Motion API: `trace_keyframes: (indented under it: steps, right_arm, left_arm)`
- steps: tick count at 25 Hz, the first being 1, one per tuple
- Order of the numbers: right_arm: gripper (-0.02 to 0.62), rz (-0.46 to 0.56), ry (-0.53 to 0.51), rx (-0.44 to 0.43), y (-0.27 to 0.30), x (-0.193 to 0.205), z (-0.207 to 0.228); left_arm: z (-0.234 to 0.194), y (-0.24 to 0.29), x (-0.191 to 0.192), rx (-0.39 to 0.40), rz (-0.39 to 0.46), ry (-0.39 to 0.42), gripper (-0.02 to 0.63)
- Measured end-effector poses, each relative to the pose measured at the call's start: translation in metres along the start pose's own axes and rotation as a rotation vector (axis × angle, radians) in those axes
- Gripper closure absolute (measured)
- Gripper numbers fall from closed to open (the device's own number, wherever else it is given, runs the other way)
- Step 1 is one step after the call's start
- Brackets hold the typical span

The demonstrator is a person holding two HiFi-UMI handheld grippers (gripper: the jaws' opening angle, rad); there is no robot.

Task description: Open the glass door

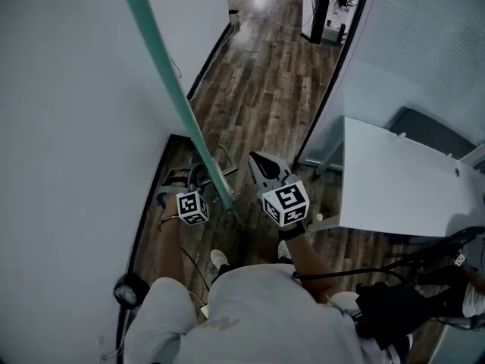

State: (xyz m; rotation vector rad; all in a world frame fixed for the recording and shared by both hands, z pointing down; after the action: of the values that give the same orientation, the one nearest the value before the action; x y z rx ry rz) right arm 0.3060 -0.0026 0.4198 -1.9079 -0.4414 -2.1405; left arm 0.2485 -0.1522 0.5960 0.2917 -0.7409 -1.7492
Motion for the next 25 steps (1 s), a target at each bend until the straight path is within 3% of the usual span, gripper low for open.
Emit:
trace_keyframes:
  steps: [2, 4, 15, 20, 25]
  right_arm:
    - [0.594, -0.010, -0.009, -0.030, 0.010, 0.001, -0.014]
    - [0.594, -0.020, -0.020, -0.059, 0.023, 0.004, -0.031]
    - [0.592, -0.116, -0.129, -0.211, 0.077, 0.025, -0.105]
    - [0.592, -0.196, -0.191, -0.351, 0.102, 0.051, -0.139]
    - [0.591, -0.244, -0.223, -0.368, 0.121, 0.069, -0.150]
  left_arm:
    - [0.001, -0.008, 0.009, -0.014, 0.032, -0.088, 0.402]
    - [0.003, -0.013, 0.024, -0.016, 0.047, -0.107, 0.400]
    - [0.018, -0.043, 0.089, 0.006, 0.074, -0.101, 0.397]
    - [0.024, -0.055, 0.113, 0.028, 0.085, -0.066, 0.397]
    - [0.032, -0.064, 0.144, 0.032, 0.094, -0.020, 0.396]
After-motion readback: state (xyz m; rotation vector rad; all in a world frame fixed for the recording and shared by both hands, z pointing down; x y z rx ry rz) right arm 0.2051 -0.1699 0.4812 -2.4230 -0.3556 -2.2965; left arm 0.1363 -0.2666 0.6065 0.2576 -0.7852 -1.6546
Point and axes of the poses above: the fingertips, and each gripper's own axes: y forward along the fingers, z to its right, x out of its underside, the point moved 2 cm from there along -y, backward along the fingers, and after that the axes turned 4 degrees about y, right-handed, at the moved point
